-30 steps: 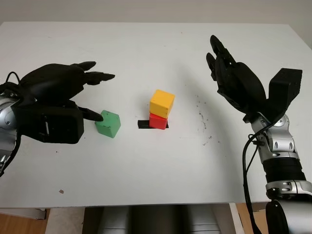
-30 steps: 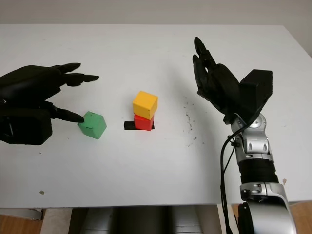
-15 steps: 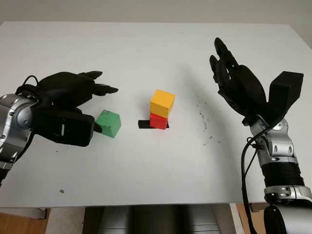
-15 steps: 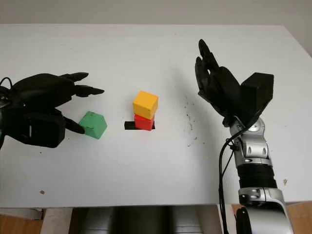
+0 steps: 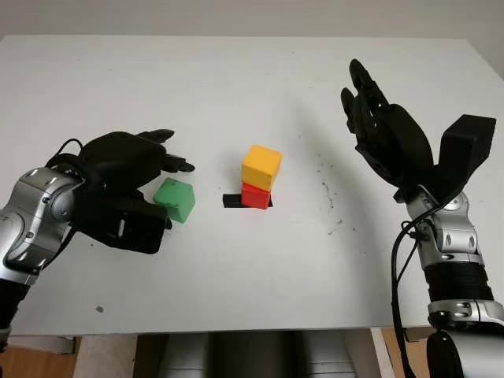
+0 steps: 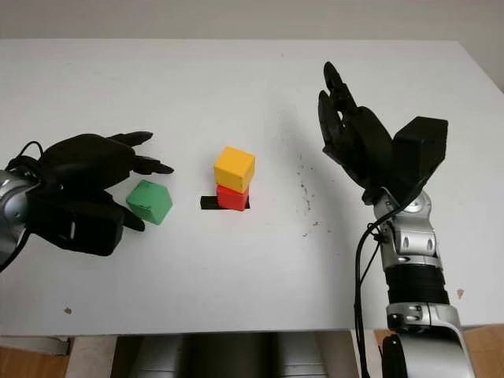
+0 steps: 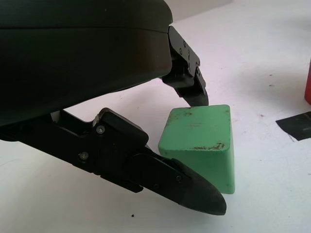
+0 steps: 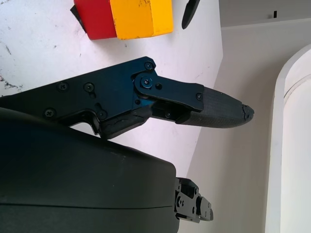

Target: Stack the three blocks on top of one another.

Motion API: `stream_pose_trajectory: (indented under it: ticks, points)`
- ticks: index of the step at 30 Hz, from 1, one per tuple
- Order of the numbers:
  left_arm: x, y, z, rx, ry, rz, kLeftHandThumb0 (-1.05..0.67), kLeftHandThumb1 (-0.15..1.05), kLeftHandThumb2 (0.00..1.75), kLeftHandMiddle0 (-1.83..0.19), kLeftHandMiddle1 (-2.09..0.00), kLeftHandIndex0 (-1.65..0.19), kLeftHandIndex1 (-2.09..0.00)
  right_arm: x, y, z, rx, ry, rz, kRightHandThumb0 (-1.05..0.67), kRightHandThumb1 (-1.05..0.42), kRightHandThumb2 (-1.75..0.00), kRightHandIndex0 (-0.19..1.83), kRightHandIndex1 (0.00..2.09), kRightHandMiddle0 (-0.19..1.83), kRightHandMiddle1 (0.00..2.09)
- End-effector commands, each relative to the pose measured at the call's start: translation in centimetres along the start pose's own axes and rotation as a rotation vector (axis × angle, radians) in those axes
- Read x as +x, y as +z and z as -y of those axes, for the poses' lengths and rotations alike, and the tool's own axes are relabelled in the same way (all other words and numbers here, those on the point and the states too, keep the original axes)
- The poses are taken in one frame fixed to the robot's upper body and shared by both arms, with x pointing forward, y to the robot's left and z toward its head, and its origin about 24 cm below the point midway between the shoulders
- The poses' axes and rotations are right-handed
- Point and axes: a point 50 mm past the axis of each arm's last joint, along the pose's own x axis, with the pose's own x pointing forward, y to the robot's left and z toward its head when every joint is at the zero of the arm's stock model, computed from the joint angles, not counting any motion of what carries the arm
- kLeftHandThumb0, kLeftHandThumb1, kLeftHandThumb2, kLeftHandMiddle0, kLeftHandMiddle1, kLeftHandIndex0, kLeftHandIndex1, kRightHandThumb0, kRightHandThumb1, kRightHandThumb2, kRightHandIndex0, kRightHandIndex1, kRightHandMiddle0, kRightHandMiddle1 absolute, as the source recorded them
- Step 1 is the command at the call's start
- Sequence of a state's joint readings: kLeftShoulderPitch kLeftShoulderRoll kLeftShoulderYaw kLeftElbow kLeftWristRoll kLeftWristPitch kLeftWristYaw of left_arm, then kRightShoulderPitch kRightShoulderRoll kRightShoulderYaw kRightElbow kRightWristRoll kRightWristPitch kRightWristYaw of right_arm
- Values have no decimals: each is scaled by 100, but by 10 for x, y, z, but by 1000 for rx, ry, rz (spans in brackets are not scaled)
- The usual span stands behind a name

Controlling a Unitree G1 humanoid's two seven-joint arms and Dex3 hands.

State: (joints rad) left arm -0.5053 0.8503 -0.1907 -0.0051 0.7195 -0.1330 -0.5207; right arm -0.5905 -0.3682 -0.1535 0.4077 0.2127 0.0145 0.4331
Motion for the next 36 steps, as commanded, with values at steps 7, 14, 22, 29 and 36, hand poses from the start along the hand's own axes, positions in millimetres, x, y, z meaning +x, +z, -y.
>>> stream_pose_trajectory:
  ticks: [7,14,22,29,36]
  points:
    - [1,4,8,-27,22,31,-71,89,5,-19,-8,-19,-121,0,6,6,-12,-5,8,-76,-105,-67,-19,0,-19,0]
    - [1,4,12,24,60,42,-49,95,6,-39,-15,-32,-154,2,6,6,-8,-10,6,-77,-105,-66,-19,0,-19,0]
    - [0,3,15,132,79,35,-44,96,5,-40,-20,-27,-163,2,5,5,19,-12,5,-76,-105,-68,-19,0,-19,0]
    - [-3,6,9,260,126,39,-48,100,6,-36,-28,-30,-171,2,5,4,33,-18,5,-75,-105,-68,-19,0,-19,0]
    - [-12,6,-13,-51,291,123,-44,104,6,-31,-32,-19,-173,3,5,2,32,-14,4,-74,-105,-68,-19,0,-19,0]
